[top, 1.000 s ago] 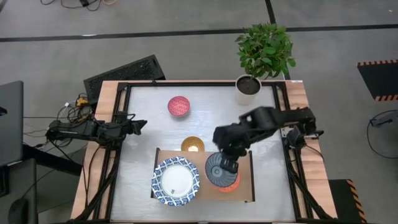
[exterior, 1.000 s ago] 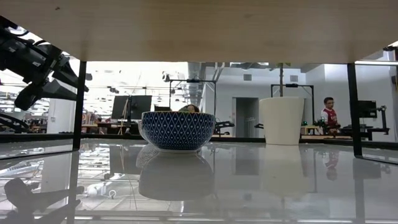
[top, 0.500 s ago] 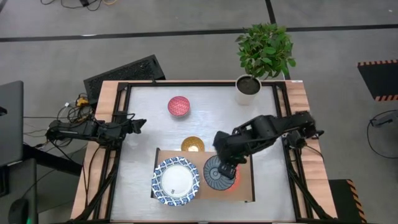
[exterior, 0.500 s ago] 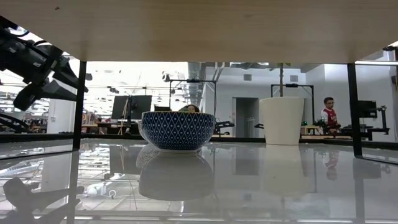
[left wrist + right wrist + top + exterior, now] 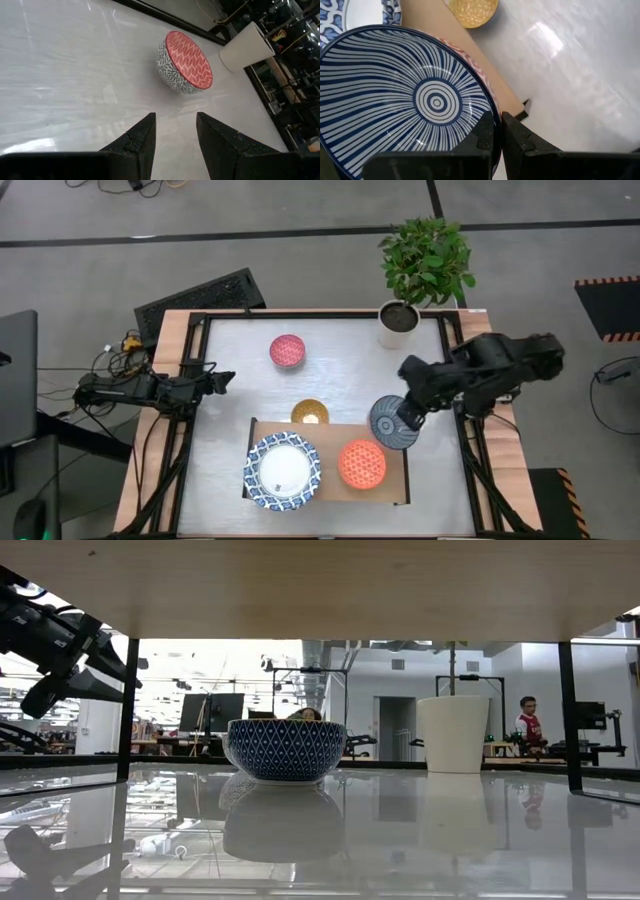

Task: Place and stack bowls onto a shelf
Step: Stack the blue patterned bowl on top of the orange patterned bowl on the shelf

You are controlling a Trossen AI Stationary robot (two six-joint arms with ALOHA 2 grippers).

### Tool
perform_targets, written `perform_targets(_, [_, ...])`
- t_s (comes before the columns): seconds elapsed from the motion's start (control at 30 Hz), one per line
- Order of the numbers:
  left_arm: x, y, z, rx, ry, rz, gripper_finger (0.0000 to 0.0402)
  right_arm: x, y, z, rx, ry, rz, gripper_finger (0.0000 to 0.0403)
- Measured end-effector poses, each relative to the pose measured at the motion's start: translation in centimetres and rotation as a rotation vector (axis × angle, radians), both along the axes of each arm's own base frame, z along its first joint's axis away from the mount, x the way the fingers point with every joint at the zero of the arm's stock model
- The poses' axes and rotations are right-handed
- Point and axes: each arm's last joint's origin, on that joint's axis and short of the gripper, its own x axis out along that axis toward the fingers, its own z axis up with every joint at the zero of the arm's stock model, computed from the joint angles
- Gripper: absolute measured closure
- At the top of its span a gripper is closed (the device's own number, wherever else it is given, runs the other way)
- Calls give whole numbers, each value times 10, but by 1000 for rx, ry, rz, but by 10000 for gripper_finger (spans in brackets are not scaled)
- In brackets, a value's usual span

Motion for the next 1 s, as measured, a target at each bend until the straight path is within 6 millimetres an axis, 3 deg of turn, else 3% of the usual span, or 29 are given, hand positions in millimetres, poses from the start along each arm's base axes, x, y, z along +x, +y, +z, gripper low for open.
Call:
perform_targets(0.2, [0,0,0,-4,0,-2,273,38,16,-21,-25,98,79,368])
perform_targets(0.47, [0,0,0,-9,0,-12,273,70,35,-25,-45,126,163,368])
perform_targets(0.73, [0,0,0,-10,1,-13,273,76,55,-37,-54,165,212,368])
perform_targets(1.0, [0,0,0,-8,3,-13,273,80,57,-50,-76,213,233,368])
